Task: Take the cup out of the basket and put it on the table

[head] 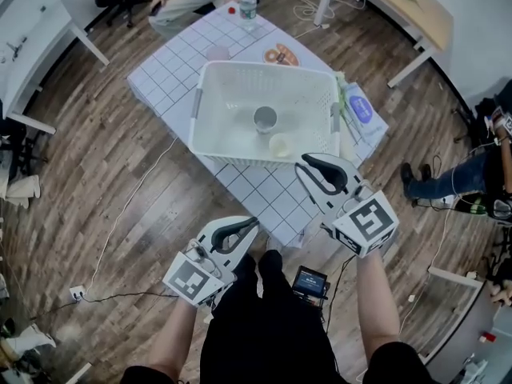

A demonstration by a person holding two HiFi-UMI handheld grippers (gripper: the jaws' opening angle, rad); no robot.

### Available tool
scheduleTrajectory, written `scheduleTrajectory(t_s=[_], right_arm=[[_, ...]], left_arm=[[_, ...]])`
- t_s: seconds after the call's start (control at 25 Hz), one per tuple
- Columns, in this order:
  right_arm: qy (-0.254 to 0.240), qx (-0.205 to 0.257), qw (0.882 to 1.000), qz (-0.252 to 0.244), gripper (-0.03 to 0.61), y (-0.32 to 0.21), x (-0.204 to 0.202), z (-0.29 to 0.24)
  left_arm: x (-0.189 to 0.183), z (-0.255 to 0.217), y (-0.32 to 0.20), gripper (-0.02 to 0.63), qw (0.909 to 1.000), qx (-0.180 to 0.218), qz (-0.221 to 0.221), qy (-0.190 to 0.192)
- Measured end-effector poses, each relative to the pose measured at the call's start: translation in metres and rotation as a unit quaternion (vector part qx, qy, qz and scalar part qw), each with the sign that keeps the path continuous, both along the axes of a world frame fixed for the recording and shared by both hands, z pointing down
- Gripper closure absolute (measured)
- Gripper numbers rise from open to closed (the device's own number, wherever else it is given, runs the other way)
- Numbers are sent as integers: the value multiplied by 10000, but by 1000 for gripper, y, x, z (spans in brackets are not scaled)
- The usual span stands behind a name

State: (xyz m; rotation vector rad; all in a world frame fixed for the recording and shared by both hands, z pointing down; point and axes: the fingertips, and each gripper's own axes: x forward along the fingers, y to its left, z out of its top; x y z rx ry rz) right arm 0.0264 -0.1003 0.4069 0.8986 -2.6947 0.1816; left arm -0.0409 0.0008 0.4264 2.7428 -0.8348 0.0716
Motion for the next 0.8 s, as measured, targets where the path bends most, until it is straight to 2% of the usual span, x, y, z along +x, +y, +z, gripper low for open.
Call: scheduleTrajectory(t_s=[0.2, 0.56, 0.8], right_arm=[[400, 61, 9989, -226, 467, -21, -8, 3], [1043, 140, 9929, -556, 419, -62, -23, 16], [1697, 209, 9818, -830, 370, -81, -31, 35]], left_arm=[[-2, 3, -1, 604, 9999, -104, -24, -11], [0, 6, -7, 604, 9999, -84, -39, 49], [-3, 8, -11, 604, 9998, -166, -68, 33]])
